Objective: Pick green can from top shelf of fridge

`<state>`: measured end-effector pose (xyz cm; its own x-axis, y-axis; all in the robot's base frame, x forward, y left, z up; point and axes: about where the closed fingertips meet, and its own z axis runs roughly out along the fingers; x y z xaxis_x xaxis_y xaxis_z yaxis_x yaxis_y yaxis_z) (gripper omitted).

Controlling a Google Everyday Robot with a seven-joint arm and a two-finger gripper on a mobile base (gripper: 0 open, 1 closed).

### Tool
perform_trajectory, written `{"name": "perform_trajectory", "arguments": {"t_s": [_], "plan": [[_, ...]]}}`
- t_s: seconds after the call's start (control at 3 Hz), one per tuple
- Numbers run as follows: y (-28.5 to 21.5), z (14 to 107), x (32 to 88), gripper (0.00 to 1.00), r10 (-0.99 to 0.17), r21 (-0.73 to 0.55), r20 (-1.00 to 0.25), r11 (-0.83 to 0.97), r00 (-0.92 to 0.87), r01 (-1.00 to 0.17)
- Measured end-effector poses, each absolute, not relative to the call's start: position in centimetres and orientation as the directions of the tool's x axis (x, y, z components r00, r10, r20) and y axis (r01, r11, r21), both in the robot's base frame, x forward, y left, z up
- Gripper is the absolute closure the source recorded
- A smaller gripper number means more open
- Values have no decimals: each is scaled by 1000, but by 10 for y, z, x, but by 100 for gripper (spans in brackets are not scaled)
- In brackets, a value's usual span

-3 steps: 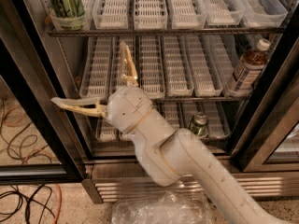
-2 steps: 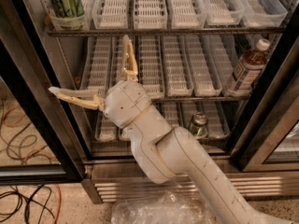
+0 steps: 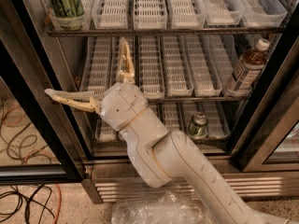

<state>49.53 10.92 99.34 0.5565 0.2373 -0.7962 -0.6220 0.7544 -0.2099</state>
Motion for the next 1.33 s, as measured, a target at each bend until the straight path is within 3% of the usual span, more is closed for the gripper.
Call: {"name": "perform_trajectory", "arguments": {"t_s": [0.67,1.33], "plan": [[164,997,444,0,307,-130,-772,781,556,-611],[163,993,456,0,258,-123,-784,828,565,-547]]}}
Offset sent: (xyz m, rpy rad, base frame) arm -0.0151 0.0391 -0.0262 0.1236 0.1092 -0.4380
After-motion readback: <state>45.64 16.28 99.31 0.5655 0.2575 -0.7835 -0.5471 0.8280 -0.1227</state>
